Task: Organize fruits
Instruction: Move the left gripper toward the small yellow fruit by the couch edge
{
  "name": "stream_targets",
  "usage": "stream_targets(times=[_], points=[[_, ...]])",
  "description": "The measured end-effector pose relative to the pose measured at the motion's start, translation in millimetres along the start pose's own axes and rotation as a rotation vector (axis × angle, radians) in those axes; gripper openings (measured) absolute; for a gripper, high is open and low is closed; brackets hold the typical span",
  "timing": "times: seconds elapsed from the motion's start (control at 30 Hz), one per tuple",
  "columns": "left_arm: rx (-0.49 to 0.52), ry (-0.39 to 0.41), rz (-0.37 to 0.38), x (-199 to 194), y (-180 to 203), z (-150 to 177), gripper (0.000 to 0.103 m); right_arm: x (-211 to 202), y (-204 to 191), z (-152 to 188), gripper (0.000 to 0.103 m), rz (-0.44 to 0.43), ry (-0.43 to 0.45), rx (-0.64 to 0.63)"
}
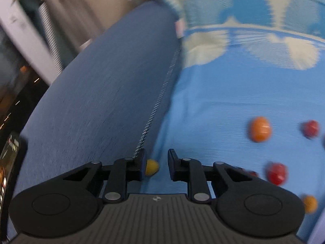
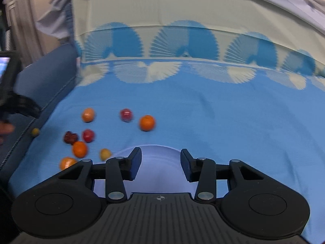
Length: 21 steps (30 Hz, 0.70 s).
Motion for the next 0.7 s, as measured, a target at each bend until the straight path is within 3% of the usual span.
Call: stream_targets(times=[0.17,0.3,0.43,0.63,0.7], points=[[-0.084,-0.154,0.003,40,1,-1,0.025,9,-27,5,0.045,-0.066,-0.030,-0.039],[-0.099,-0.216,-0.030,59,3,-5,0.026,16,-49,11,0.045,-0.109,-0.060,-0.086],[-0.134,-0.248,-0.013,82,0,-6,0.025,20,-66,15,0.045,-0.140,-0.078,-0.134],[-0.175,-0.200,-0.010,75,-10,-4,0.023,29,-83,23,0.049,-0.167,-0.114,-0.169],[-0.188,-0.163,0.028,64,-15,-1,0.023,33,-89,24,0.049,-0.174,-0.125,-0.186]])
Point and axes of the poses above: each gripper's, at about its wrist camera, not at the fingertips, and x roughly the way its jaws point, y to its right, z to its underside, the point moved 1 cm from there along x, roughly the way its jaws point, and after that the axes turned 14 degrees about x, right-handed, at the moved point
